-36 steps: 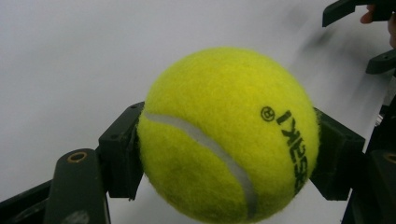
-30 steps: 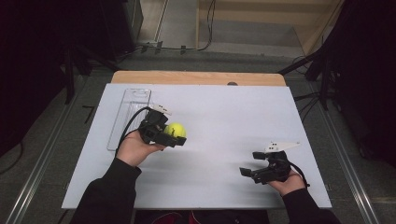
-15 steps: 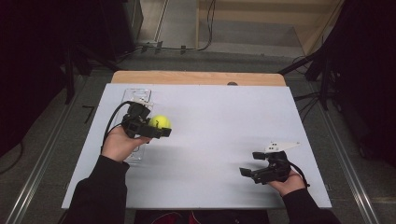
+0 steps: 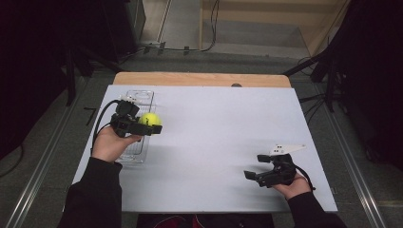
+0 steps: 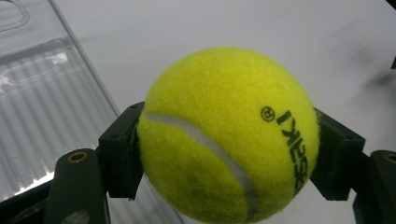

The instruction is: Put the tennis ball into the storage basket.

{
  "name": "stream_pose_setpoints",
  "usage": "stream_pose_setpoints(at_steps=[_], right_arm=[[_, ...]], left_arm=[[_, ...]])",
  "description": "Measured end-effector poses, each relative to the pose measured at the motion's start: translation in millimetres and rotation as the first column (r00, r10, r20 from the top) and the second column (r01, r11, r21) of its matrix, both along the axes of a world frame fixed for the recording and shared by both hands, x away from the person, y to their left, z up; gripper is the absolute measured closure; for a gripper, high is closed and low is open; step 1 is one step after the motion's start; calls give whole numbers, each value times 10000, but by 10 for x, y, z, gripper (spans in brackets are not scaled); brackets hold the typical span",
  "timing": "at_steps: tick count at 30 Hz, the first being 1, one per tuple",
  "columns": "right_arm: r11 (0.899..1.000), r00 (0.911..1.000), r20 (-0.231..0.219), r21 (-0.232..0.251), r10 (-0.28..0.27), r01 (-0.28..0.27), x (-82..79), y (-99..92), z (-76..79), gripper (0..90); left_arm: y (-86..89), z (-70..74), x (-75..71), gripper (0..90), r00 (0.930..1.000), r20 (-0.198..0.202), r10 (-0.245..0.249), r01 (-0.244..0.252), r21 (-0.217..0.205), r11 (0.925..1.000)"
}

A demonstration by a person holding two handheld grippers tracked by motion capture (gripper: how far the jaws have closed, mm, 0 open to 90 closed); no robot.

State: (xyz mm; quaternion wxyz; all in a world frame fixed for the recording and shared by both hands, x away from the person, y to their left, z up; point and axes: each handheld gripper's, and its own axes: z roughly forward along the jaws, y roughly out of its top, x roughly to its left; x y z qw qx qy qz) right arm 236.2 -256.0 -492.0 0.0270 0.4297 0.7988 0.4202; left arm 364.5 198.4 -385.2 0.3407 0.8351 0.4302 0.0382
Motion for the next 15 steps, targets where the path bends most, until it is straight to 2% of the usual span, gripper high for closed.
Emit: stream_pose_setpoints(at_steps=[8,15], right_arm=[[10000,10000,2,-3,15,-15,0,3,-2,61],[10000,10000,12,-3,24,-24,2,4,-2,61]], left_arm=[[196,-1,31,262,9981,-34,623,-623,-80,9980],[351,-8,57,261,9936,-5,1131,-1131,-57,9936]])
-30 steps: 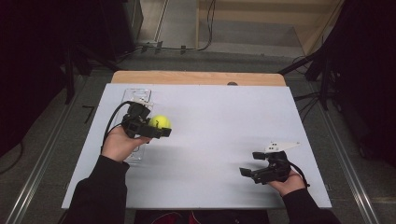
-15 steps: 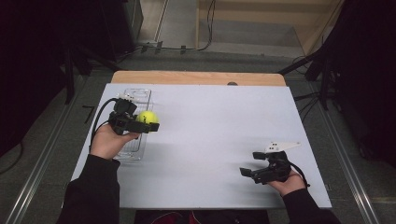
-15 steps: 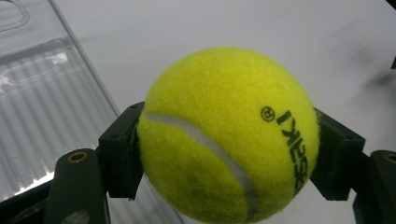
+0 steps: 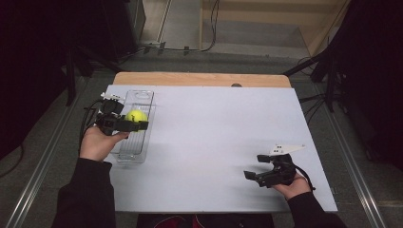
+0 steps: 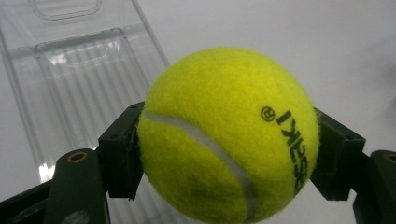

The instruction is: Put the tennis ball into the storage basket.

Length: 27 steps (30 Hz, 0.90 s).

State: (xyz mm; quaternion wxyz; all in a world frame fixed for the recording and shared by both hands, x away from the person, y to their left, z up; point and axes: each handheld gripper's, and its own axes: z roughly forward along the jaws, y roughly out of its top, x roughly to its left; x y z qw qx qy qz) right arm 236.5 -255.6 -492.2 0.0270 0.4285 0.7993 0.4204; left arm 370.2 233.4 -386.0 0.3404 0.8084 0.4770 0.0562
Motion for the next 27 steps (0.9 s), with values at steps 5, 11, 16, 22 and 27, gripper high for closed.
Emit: stream_pose_setpoints(at_steps=[5,11,16,22,27], right_arm=[[10000,10000,-33,8,-1,1,0,-1,-1,61],[10000,10000,-39,12,-3,3,1,-1,-2,61],[10000,10000,-36,22,4,-4,1,0,-1,61],[10000,10000,-36,18,9,-9,1,0,-1,61],[10000,10000,-35,19,22,-21,2,1,-2,61]], left_arm=[[68,-11,16,261,9996,24,265,-265,69,9996],[89,-68,41,260,9990,5,442,-442,101,9990],[97,-154,74,259,9982,-145,577,-574,221,9981],[114,-245,105,258,9970,-243,729,-719,373,9967],[131,-301,120,257,9952,-375,901,-884,442,9951]])
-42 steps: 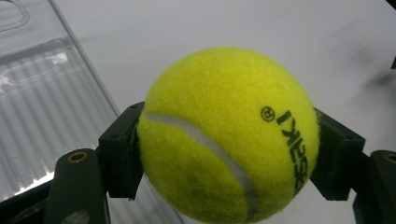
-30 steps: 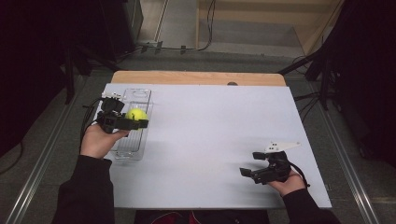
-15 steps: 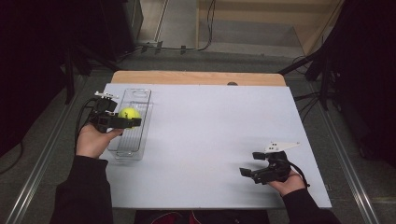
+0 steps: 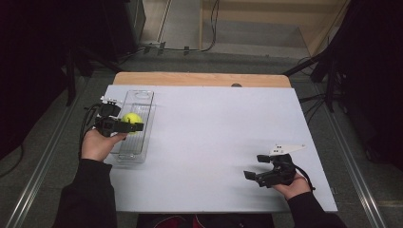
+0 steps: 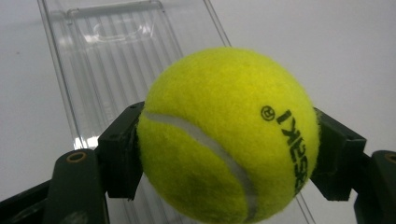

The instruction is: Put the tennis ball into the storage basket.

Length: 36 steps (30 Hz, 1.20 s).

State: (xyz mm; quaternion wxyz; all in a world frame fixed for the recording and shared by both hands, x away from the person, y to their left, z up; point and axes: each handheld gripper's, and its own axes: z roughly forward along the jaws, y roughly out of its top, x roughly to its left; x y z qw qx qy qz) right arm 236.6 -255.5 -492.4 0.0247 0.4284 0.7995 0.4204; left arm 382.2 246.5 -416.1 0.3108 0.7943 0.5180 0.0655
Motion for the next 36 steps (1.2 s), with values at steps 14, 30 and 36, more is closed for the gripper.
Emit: stream_pose_setpoints(at_steps=[14,30,36], right_arm=[[10000,10000,-2,6,-24,24,-2,-2,2,61],[10000,10000,1,-7,-21,21,-4,-4,2,61],[10000,10000,10,-11,-7,7,-6,5,6,61]], left_arm=[[3,-89,32,252,9996,-265,128,-121,278,9995],[-44,108,-51,171,9995,305,-89,93,-148,9998],[-157,186,-122,172,9972,444,-600,621,-476,9969]])
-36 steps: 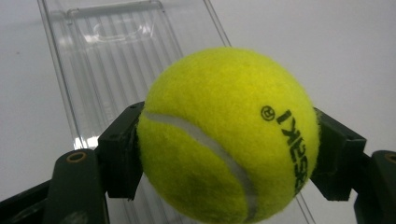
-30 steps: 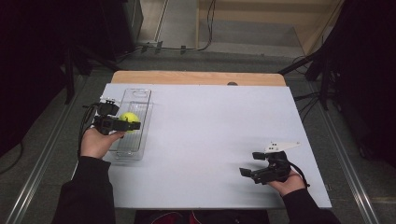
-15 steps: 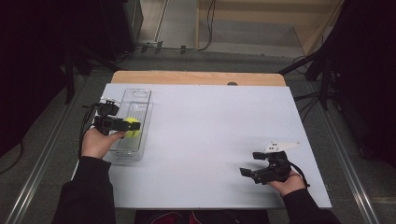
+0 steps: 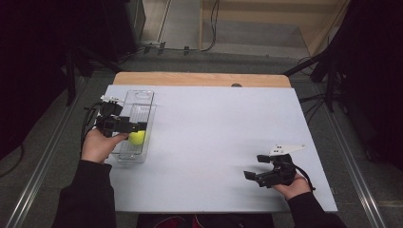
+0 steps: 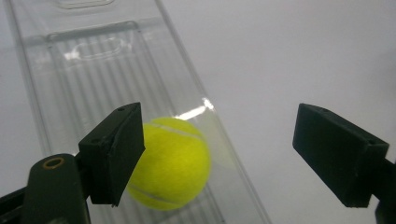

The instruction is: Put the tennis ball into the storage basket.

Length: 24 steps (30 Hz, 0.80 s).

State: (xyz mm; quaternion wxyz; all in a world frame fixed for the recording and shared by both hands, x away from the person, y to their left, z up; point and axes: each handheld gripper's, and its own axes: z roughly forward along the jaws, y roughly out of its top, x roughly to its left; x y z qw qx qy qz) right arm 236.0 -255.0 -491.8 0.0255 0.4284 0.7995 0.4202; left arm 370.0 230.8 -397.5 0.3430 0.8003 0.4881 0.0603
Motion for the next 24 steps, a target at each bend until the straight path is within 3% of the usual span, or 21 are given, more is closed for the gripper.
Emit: stream_pose_setpoints(at_steps=[9,24], right_arm=[[10000,10000,16,17,10,-10,-2,-6,0,61],[10000,10000,-21,30,-32,32,-2,-7,2,61]], left_arm=[[-208,44,-76,174,9969,28,-789,789,-87,9968],[-467,-13,-189,180,9827,116,-1847,1850,-352,9821]])
